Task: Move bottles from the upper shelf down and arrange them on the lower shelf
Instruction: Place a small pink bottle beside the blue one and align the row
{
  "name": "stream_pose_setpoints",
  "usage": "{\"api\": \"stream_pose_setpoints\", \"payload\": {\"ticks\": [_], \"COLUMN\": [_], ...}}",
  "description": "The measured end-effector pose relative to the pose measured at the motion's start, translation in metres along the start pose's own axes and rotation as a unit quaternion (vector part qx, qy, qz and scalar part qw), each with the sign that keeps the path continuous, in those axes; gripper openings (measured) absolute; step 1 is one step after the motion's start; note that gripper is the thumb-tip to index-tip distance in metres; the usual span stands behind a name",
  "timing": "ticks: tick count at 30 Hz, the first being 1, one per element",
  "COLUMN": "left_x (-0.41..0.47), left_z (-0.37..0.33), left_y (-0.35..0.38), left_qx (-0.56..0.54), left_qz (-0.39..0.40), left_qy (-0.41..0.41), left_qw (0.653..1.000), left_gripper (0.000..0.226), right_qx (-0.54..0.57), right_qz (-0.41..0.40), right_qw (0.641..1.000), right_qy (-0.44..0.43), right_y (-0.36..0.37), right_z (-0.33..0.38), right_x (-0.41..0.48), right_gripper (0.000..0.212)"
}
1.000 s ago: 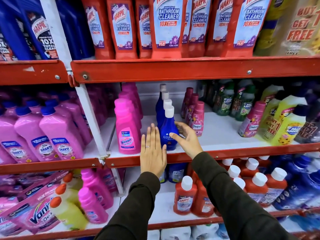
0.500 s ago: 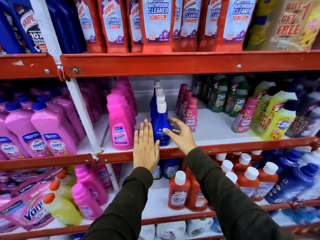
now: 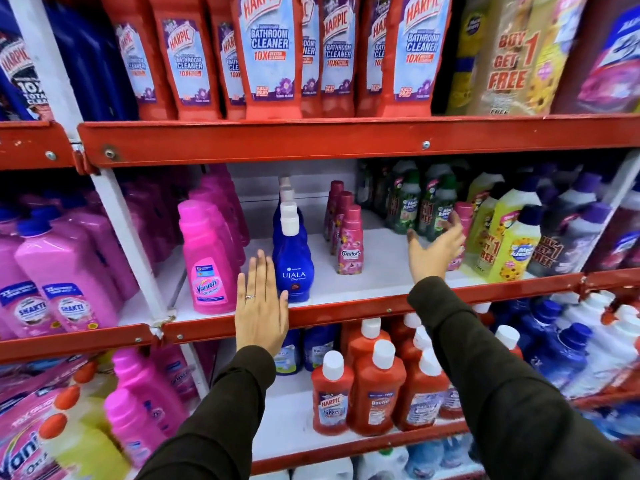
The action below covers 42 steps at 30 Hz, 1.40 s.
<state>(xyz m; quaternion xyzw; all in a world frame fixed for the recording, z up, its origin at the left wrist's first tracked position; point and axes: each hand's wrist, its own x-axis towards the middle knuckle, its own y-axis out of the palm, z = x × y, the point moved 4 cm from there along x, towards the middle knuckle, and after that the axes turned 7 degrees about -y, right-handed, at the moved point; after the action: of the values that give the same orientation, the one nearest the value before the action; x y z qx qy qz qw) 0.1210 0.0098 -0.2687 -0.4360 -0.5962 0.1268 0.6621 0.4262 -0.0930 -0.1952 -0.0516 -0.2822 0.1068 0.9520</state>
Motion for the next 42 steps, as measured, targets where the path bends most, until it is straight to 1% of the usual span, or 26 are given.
{"api": "stream_pose_setpoints", "payload": {"ticks": [2,4,8,10,13,17,20,23,29,33,38,42], "left_x": [0.001,0.001,0.002,0.003,0.003,0.003,0.002,0.003,0.002,0.001,0.000,0.001], "left_z": [0.000,0.000,0.002,0.002,0.001,0.001,0.000,0.000,0.000,0.001,0.001,0.002], "left_y": [0.002,0.004,0.007,0.008,0.008,0.006,0.005,0.003,0.003,0.003,0.004,0.006], "left_qx": [-0.007,-0.014,-0.029,-0.036,-0.037,-0.029,-0.031,-0.035,-0.037,-0.035,-0.033,-0.038], "left_qz": [-0.004,-0.009,-0.014,-0.012,-0.010,-0.011,-0.009,-0.008,0.001,0.004,0.001,-0.001], "left_qy": [0.002,0.004,0.006,0.004,0.004,0.004,0.003,0.001,-0.008,-0.009,-0.010,-0.009], "left_qw": [1.000,1.000,0.999,0.999,0.999,1.000,0.999,0.999,0.999,0.999,0.999,0.999], "left_gripper": [0.065,0.065,0.065,0.065,0.065,0.065,0.065,0.065,0.065,0.065,0.065,0.066], "right_qx": [-0.088,-0.116,-0.105,-0.082,-0.007,0.025,0.060,0.102,0.101,0.087,0.072,0.050], "right_qz": [-0.006,-0.009,-0.016,-0.001,-0.014,-0.006,-0.010,0.008,0.089,0.136,0.158,0.171], "right_qw": [0.995,0.989,0.988,0.989,0.991,0.994,0.995,0.993,0.991,0.987,0.985,0.984], "right_qy": [0.055,0.088,0.111,0.123,0.132,0.110,0.074,0.053,0.008,-0.011,-0.019,-0.026], "right_y": [-0.007,-0.012,-0.015,-0.011,-0.009,-0.014,-0.018,-0.016,-0.002,0.010,0.023,0.032], "right_z": [-0.010,-0.017,-0.030,-0.039,-0.052,-0.044,-0.029,-0.008,0.028,0.041,0.043,0.046], "right_x": [0.019,0.033,0.050,0.055,0.058,0.051,0.039,0.020,-0.025,-0.050,-0.064,-0.068], "right_gripper": [0.088,0.088,0.088,0.078,0.059,0.053,0.057,0.063,0.059,0.063,0.060,0.062]}}
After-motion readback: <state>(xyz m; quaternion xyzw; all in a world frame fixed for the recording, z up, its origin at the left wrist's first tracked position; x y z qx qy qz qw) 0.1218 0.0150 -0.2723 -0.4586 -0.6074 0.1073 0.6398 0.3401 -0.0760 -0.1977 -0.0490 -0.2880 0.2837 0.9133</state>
